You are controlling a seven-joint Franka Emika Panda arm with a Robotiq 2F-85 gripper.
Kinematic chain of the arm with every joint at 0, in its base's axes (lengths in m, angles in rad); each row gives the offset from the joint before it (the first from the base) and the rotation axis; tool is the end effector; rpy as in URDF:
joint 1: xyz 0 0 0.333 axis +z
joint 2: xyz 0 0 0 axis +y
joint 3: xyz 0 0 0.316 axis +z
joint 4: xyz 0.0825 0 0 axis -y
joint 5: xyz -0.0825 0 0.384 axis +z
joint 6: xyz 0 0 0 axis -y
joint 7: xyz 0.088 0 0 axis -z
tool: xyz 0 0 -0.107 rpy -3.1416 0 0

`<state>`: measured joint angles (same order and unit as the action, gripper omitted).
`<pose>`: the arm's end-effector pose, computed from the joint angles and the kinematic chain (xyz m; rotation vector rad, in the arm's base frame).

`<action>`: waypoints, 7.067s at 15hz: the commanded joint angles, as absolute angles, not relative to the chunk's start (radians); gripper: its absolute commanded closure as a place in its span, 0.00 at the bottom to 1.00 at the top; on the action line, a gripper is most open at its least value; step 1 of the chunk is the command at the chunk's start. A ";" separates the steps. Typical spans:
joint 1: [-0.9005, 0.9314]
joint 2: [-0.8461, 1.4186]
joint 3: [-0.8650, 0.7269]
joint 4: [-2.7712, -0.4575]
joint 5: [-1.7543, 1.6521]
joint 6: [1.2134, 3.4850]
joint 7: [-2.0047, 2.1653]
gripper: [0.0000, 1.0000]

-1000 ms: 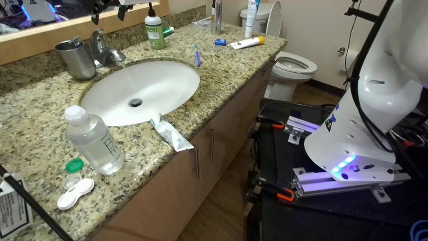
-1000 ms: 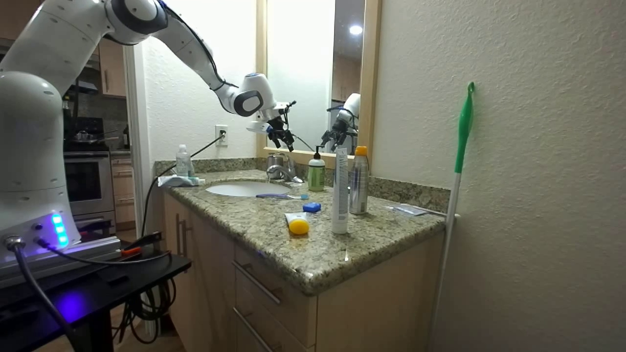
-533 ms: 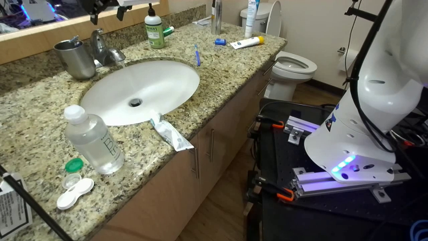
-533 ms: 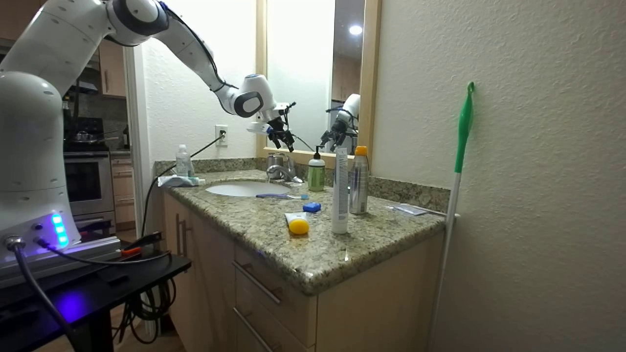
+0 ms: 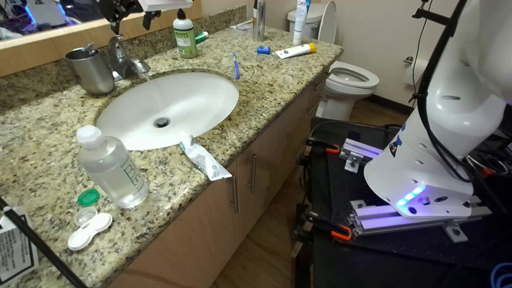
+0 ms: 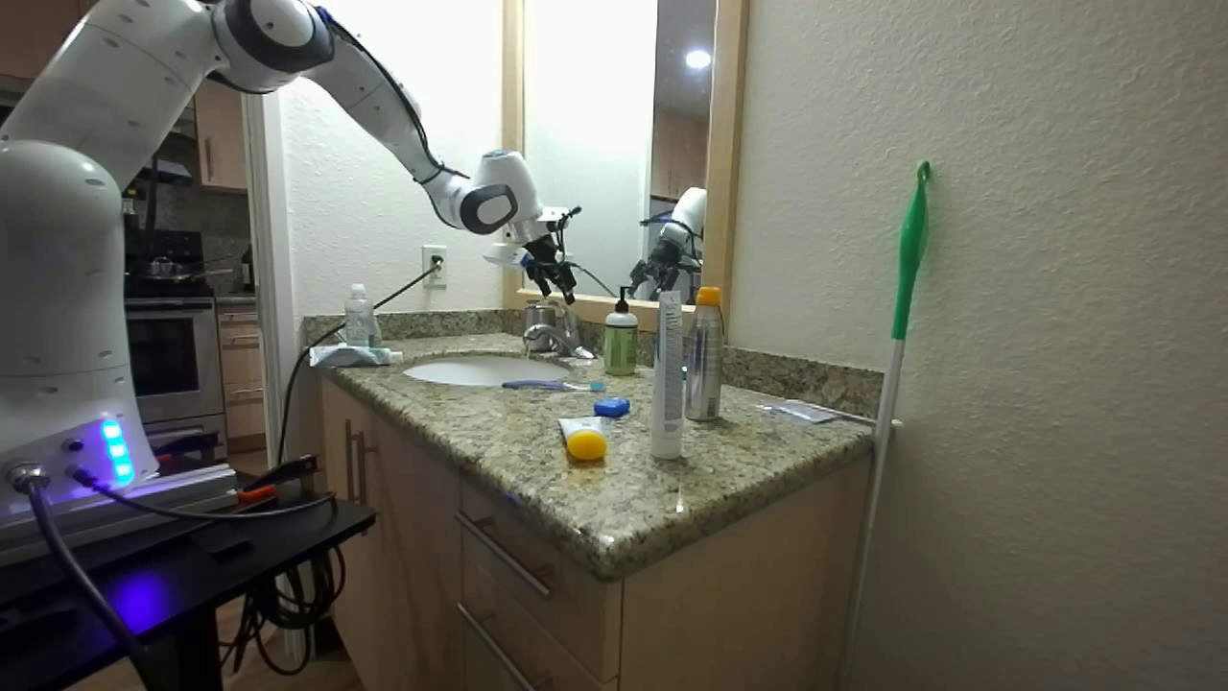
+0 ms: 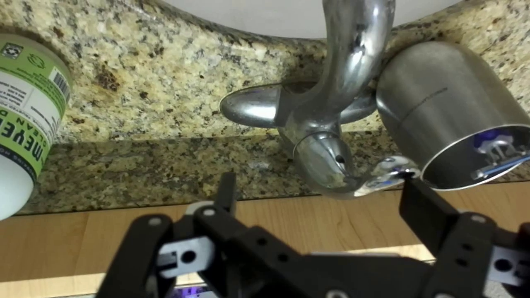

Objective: Close the tap and then remove the shaving stick from the metal cup and put it on the right side of the sink counter

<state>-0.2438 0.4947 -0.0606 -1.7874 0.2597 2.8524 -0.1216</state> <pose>0.6635 -0.2174 0.3408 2.9461 -0.5887 0.8984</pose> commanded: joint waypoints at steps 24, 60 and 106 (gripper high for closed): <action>-0.312 0.488 -0.072 -1.617 0.382 2.279 -0.037 0.00; -0.304 0.631 -0.056 -1.411 0.355 2.429 0.053 0.00; -0.245 0.798 -0.094 -1.107 0.304 1.877 0.295 0.00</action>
<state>-0.2938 0.9018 -0.0731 -0.9536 0.3518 1.8241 0.3275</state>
